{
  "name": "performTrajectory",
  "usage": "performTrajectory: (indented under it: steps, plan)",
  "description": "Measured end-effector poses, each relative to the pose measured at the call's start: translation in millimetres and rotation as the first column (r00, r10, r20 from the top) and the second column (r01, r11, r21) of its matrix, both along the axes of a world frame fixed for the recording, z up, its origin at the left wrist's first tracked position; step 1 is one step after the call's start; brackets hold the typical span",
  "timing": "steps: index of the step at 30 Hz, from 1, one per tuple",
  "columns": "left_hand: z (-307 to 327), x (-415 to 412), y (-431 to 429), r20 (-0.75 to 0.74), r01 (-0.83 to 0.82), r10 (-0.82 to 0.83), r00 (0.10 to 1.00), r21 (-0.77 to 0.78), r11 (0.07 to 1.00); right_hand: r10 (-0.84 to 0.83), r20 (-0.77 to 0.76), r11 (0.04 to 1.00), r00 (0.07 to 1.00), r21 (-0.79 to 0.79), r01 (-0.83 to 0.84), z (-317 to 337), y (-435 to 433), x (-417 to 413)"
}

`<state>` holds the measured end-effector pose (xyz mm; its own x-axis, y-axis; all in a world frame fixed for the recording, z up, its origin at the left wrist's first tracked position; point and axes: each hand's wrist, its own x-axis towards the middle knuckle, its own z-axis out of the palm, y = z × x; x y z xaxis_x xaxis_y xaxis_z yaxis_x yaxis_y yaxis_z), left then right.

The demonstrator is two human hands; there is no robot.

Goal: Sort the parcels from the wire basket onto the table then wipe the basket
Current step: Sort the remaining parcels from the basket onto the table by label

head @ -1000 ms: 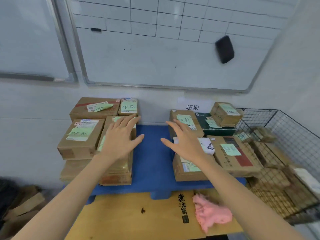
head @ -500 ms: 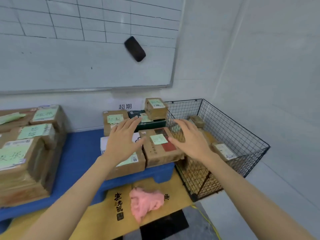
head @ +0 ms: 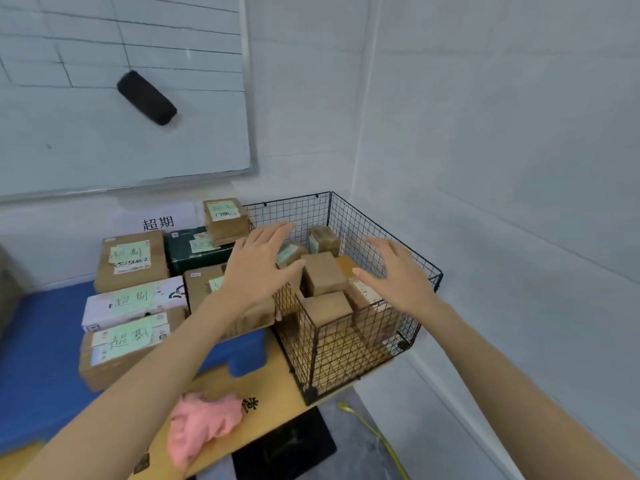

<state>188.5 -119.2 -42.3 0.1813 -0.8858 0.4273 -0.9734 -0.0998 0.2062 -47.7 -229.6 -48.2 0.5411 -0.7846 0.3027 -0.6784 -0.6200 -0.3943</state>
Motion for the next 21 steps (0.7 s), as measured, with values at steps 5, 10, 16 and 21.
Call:
performTrajectory:
  steps: [5, 10, 16, 21]
  plan:
    - [-1.9, -17.5, -46.2, -0.006, 0.022, -0.022, 1.000, 0.017, 1.000, -0.031, 0.009, 0.999, 0.999, 0.034, 0.031, -6.9, -39.5, -24.1]
    - [-4.1, -22.3, -102.9, -0.029, 0.028, -0.028, 0.999, 0.007, 1.000, 0.002, -0.006, 0.999, 1.000, 0.054, -0.001, -11.2, -96.8, -27.9]
    - [-2.5, -15.6, -165.4, -0.015, -0.039, 0.040, 0.999, 0.007, 0.999, 0.110, -0.059, 0.990, 0.992, 0.090, -0.104, -12.8, -167.8, -0.7]
    - [-11.8, -2.5, -211.1, -0.051, -0.096, 0.099, 0.994, 0.061, 0.994, 0.194, -0.088, 0.973, 0.977, 0.146, -0.180, -29.6, -212.5, 26.8]
